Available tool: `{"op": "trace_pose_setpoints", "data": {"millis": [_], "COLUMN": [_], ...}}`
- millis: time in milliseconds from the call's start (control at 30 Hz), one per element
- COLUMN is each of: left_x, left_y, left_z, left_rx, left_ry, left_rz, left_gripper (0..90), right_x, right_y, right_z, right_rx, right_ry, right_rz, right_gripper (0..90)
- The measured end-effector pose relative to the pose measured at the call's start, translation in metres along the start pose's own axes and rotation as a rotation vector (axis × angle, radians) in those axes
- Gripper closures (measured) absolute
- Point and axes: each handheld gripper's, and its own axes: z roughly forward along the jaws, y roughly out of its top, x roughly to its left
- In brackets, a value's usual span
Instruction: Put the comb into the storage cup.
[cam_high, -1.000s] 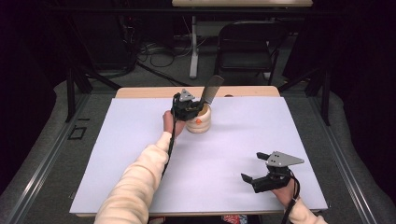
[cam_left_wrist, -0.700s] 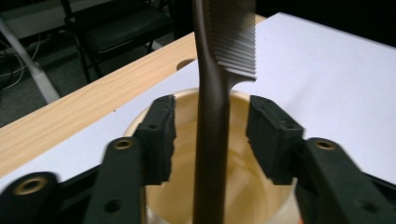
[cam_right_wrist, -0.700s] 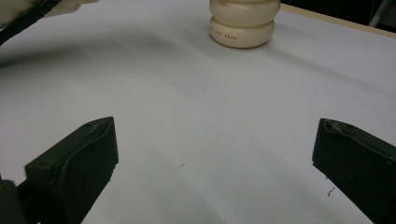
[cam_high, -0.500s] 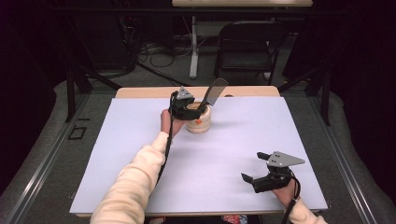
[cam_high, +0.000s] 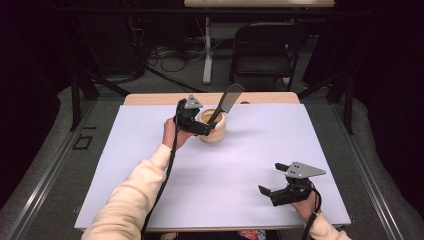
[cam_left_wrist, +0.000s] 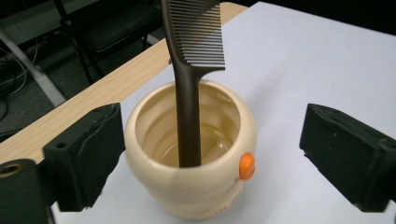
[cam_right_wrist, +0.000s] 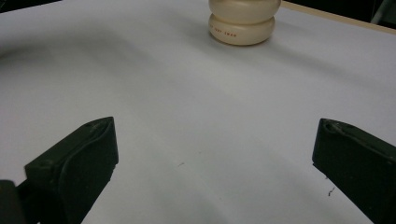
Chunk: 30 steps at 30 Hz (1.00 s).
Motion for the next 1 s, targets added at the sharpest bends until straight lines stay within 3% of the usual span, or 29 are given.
{"op": "trace_pose_setpoints", "data": {"millis": [433,1000], "left_x": [-0.001,-0.011], "left_y": [-0.017,-0.049], "left_z": [-0.025,-0.060], "left_rx": [0.039,0.023], "left_ry": [0.034,0.051], "left_rz": [-0.006,-0.034], "left_gripper": [0.3,0.1], "right_x": [0.002,0.002], "right_y": [0.001,0.000], "right_z": [0.000,0.001], "right_rx": [0.003,0.006], "right_ry": [0.003,-0.001], "right_rz": [-0.003,-0.004], "right_gripper": [0.0,0.0]}}
